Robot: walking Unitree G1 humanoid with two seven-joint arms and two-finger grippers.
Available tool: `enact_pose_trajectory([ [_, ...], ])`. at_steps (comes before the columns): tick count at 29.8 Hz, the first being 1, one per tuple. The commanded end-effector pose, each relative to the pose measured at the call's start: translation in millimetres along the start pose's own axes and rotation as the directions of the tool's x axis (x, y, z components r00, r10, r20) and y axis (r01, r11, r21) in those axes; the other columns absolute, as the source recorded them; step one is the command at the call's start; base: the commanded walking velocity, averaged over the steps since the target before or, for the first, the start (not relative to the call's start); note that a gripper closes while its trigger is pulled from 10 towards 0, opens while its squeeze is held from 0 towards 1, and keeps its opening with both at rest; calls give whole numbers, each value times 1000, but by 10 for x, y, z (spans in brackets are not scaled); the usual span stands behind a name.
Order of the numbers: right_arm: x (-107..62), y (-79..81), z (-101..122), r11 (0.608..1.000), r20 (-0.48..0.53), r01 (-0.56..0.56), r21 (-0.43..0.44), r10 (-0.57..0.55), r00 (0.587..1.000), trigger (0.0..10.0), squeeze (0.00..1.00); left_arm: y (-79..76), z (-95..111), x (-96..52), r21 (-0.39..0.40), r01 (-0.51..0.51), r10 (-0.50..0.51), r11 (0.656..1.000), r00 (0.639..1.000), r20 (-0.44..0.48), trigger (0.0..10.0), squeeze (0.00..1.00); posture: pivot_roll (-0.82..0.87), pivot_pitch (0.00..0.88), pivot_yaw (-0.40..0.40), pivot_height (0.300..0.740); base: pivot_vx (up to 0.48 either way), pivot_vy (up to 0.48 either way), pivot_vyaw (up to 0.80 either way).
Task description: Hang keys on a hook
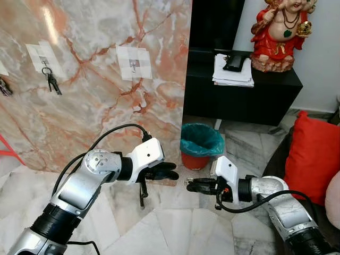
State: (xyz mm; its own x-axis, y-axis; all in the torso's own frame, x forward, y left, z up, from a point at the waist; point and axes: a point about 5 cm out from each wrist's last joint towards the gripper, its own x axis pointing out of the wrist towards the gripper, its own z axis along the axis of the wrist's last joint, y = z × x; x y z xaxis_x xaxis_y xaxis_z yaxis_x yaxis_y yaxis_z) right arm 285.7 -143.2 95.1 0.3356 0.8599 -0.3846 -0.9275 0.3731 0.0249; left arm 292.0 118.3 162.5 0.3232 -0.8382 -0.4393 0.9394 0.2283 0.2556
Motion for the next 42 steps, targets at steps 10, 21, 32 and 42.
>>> enact_pose_trajectory([
  [10, -96, -214, 113, 983, 8, 184, -15, -184, 983, 0, 0, 138, -127, -41, 24, -221, 221, 975, 975, -19, 10000, 0, 60, 75, -42, 740, 0, 0, 0],
  [21, -118, -435, 20, 842, -68, 529, 102, -525, 849, 0, 0, 152, -521, -163, -160, -603, 602, 782, 796, -63, 10000, 0, 59, 79, -51, 740, 0, 0, 0],
  [32, -139, -299, -718, 856, -459, 499, -136, -501, 734, 0, 0, 170, -523, -135, -218, -694, 703, 686, 709, -45, 10000, 0, 57, 75, -52, 740, 0, 0, 0],
  [42, -216, -206, -785, 910, -610, 78, -408, -335, 718, 0, 0, -22, -388, 25, -217, -496, 515, 841, 857, 36, 10000, 0, 40, 64, -46, 740, 0, 0, 0],
])
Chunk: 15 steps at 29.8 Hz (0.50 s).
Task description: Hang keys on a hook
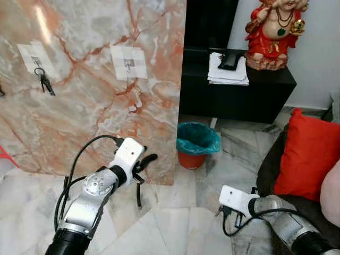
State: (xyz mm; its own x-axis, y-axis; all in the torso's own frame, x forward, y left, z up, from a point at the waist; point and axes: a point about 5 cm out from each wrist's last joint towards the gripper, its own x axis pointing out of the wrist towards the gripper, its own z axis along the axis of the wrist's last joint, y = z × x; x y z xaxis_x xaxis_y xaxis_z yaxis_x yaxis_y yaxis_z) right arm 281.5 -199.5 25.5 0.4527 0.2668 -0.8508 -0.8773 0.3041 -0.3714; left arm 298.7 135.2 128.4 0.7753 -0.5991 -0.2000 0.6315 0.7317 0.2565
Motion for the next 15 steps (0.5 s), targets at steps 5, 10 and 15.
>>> enact_pose_trajectory([
  [5, -132, -196, 141, 959, -17, -46, -281, 43, 999, 0, 0, -149, 6, -69, -44, 199, -200, 979, 980, -12, 10000, 0, 37, 57, -45, 740, 0, 0, 0],
  [10, -256, -236, 382, 911, 60, -105, -399, 140, 988, 0, 0, -247, 23, -111, -78, 329, -331, 941, 943, -15, 10000, 0, 33, 46, -46, 740, 0, 0, 0],
  [15, -410, -249, 641, 845, 120, -145, -515, 239, 964, 0, 0, -295, 95, -122, -76, 420, -422, 904, 906, -15, 10000, 0, 35, 46, -50, 740, 0, 0, 0],
])
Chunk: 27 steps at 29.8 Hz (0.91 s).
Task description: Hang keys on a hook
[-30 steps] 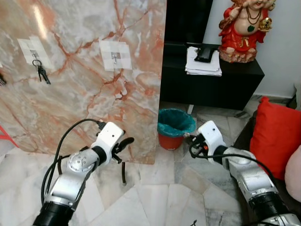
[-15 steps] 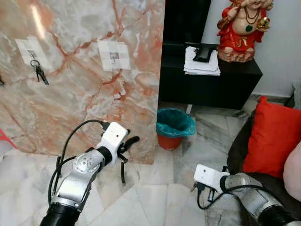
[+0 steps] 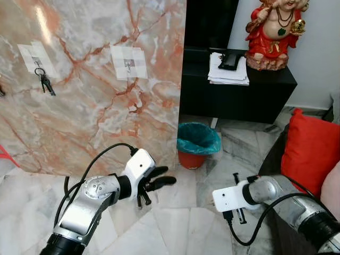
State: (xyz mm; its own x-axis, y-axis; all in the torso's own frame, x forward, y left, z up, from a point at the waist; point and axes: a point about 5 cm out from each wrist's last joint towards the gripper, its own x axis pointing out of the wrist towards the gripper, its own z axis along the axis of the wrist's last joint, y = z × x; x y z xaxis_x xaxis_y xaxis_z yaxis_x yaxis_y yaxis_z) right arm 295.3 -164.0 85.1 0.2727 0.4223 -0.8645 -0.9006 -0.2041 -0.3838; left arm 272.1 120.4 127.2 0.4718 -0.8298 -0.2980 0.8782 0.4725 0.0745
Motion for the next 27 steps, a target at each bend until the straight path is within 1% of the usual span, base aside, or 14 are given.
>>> enact_pose_trajectory([
  [1, -78, -72, 121, 997, 40, -23, -71, 26, 999, 0, 0, -25, 72, 1, 16, 59, -59, 998, 998, -5, 10000, 0, 33, 49, -50, 740, 0, 0, 0],
  [2, -95, -92, 153, 996, 49, -26, -86, 31, 998, 0, 0, -27, 84, 1, 16, 73, -73, 997, 997, -8, 10000, 0, 33, 49, -50, 740, 0, 0, 0],
  [3, -140, -137, 258, 991, 84, -39, -125, 50, 995, 0, 0, -29, 105, 2, 30, 104, -103, 994, 994, -23, 10000, 0, 30, 53, -49, 740, 0, 0, 0],
  [4, -140, -137, 258, 991, 84, -39, -125, 50, 995, 0, 0, -29, 105, 2, 30, 104, -103, 994, 994, -23, 10000, 0, 30, 53, -49, 740, 0, 0, 0],
  [8, -195, -251, 483, 978, 155, -43, -202, 75, 985, 0, 0, -7, 180, 13, 50, 146, -144, 988, 989, -31, 10000, 0, 25, 58, -44, 740, 0, 0, 0],
  [13, -214, -325, 590, 969, 173, -21, -245, 65, 983, 0, 0, -38, 197, 25, 48, 179, -178, 983, 983, -36, 10000, 0, 28, 66, -42, 740, 0, 0, 0],
  [15, -243, -385, 626, 954, 149, 8, -300, 39, 988, 0, 0, -69, 184, 36, 31, 200, -199, 979, 979, -34, 10000, 0, 26, 68, -41, 740, 0, 0, 0],
  [16, -243, -385, 626, 954, 149, 8, -300, 39, 988, 0, 0, -69, 184, 36, 31, 200, -199, 979, 979, -34, 10000, 0, 26, 68, -41, 740, 0, 0, 0],
  [17, -259, -436, 617, 938, 111, 36, -345, 2, 994, 0, 0, -73, 178, 37, 29, 200, -199, 979, 979, -35, 10000, 0, 24, 70, -40, 740, 0, 0, 0],
  [18, -272, -481, 631, 925, 101, 63, -375, -26, 995, 0, 0, -81, 169, 38, 25, 206, -205, 978, 978, -37, 10000, 0, 23, 72, -40, 740, 0, 0, 0],
  [22, -283, -526, 662, 921, 113, 96, -377, -58, 992, 0, 0, -84, 170, 36, 22, 208, -207, 978, 978, -37, 10000, 0, 23, 72, -41, 740, 0, 0, 0],
  [24, -283, -595, 713, 906, 142, 169, -389, -123, 982, 0, 0, -84, 175, 34, 19, 205, -205, 978, 978, -35, 10000, 0, 25, 73, -41, 740, 0, 0, 0],
  [26, -284, -638, 759, 877, 167, 225, -424, -168, 972, 0, 0, -76, 176, 29, 16, 194, -193, 981, 981, -32, 10000, 0, 25, 73, -41, 740, 0, 0, 0],
  [27, -284, -638, 759, 877, 167, 225, -424, -168, 972, 0, 0, -76, 176, 29, 16, 194, -193, 981, 981, -32, 10000, 0, 25, 73, -41, 740, 0, 0, 0],
])
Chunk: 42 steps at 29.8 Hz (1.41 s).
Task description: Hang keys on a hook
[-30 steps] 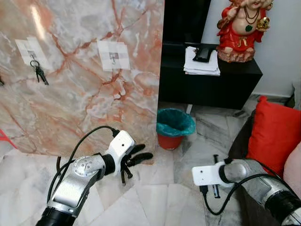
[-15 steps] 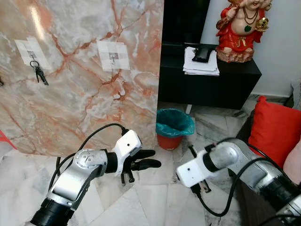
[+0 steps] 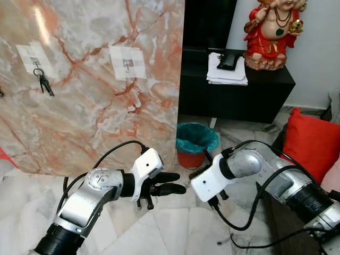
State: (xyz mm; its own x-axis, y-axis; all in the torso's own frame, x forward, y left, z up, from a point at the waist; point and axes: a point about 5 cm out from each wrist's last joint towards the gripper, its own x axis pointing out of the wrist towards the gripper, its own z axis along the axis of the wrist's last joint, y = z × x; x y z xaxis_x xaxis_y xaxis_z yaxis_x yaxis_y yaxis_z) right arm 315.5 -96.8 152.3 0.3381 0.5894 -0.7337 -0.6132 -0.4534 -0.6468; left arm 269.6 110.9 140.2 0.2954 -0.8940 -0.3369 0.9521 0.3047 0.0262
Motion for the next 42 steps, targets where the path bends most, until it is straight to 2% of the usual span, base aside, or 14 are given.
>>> enact_pose_trajectory([
  [1, -25, -90, -5, 998, -13, 47, -36, -48, 999, 0, 0, -13, 36, -8, -2, -2, 2, 1000, 1000, 9, 10000, 0, 25, 73, -41, 740, 0, 0, 0],
  [8, -31, -37, -46, 999, -19, 20, -29, -21, 1000, 0, 0, 21, 20, -91, -3, -29, 29, 1000, 1000, -3, 10000, 0, 29, 77, -39, 740, 0, 0, 0],
  [12, -54, -95, -67, 999, -26, 44, -30, -44, 999, 0, 0, 64, -77, -134, 33, -84, 86, 996, 994, -71, 10000, 0, 32, 78, -37, 740, 0, 0, 0],
  [16, -57, -111, -64, 998, -22, 49, -28, -50, 998, 0, 0, 60, -111, -135, 27, -98, 100, 995, 992, -74, 10000, 0, 30, 78, -37, 740, 0, 0, 0],
  [19, -71, -155, -51, 998, -17, 64, -20, -65, 998, 0, 0, 74, -176, -135, 51, -134, 139, 990, 985, -100, 10000, 0, 31, 78, -37, 740, 0, 0, 0],
  [22, -78, -206, -33, 996, -8, 85, -16, -85, 996, 0, 0, 89, -199, -128, 71, -166, 172, 984, 981, -93, 10000, 0, 30, 78, -36, 740, 0, 0, 0],
  [24, -84, -247, -9, 995, 2, 96, -10, -96, 995, 0, 0, 122, -198, -115, 82, -227, 231, 970, 972, -48, 10000, 0, 32, 77, -35, 740, 0, 0, 0],
  [29, -91, -303, 8, 994, 3, 110, -8, -110, 994, 0, 0, 188, -247, -143, 53, -337, 337, 940, 941, 18, 10000, 0, 31, 77, -34, 740, 0, 0, 0],
  [32, -92, -314, 19, 994, 7, 113, -5, -113, 994, 0, 0, 180, -256, -150, 43, -346, 345, 937, 938, 36, 10000, 0, 32, 77, -35, 740, 0, 0, 0],
  [38, -85, -337, 42, 994, 19, 113, 4, -113, 993, 0, 0, 96, -337, -136, 12, -269, 269, 963, 963, 16, 10000, 0, 30, 74, -36, 740, 0, 0, 0],
  [42, -86, -349, 48, 994, 21, 113, 8, -113, 993, 0, 0, 77, -323, -145, -7, -248, 248, 969, 968, 42, 10000, 0, 28, 75, -35, 740, 0, 0, 0],
])
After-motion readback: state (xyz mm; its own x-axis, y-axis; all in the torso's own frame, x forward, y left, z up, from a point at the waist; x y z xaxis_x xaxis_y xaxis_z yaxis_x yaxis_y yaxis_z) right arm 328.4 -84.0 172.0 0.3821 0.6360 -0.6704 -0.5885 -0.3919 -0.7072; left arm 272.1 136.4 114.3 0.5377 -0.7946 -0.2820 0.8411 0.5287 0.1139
